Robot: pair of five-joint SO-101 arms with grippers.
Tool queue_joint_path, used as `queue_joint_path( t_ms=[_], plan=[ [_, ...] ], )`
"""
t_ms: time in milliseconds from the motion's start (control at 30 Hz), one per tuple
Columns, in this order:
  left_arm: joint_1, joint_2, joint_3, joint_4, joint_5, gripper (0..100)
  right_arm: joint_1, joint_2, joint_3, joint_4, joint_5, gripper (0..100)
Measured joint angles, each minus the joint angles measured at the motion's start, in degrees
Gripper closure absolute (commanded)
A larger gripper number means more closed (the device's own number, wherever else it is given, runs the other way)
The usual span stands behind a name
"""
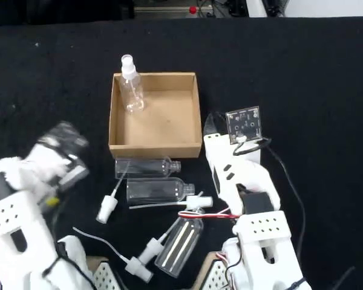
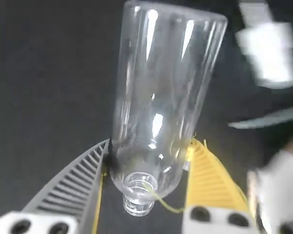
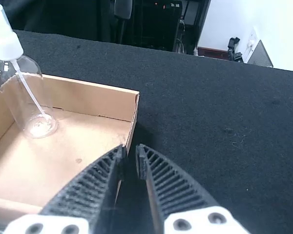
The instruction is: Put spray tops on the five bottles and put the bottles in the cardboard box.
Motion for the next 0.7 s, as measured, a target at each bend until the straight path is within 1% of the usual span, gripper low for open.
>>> queue_joint_path(
  t_ms=[67,133,200,233,300,333,467,500,567,700],
  plan=[
    [-5.6,3.0,4.7,-9.0,3.6,89,0.0,0.0,0.0,0.0,0.0,96.5],
    [-9.1,7.4,7.9,-17.3,7.6,88,0.0,0.0,0.0,0.0,0.0,96.5],
    [-11.8,12.4,8.1,-23.3,12.6,88,0.0,0.0,0.0,0.0,0.0,96.5],
    [-12.9,14.9,8.1,-25.1,15.2,88,0.0,0.0,0.0,0.0,0.0,96.5],
    [-14.2,19.3,8.2,-26.5,17.8,87,0.0,0.0,0.0,0.0,0.0,96.5],
    [-14.4,21.2,8.2,-26.6,18.3,85,0.0,0.0,0.0,0.0,0.0,96.6],
    [-14.2,25.1,6.7,-27.0,18.8,67,0.0,0.0,0.0,0.0,0.0,96.6],
    [-14.3,25.2,6.2,-27.1,18.8,65,0.0,0.0,0.0,0.0,0.0,96.6],
    [-14.3,25.2,5.4,-27.1,18.6,67,0.0,0.0,0.0,0.0,0.0,96.6],
    [-14.2,25.2,1.9,-27.1,16.1,71,0.0,0.0,0.0,0.0,0.0,96.6]
  ],
)
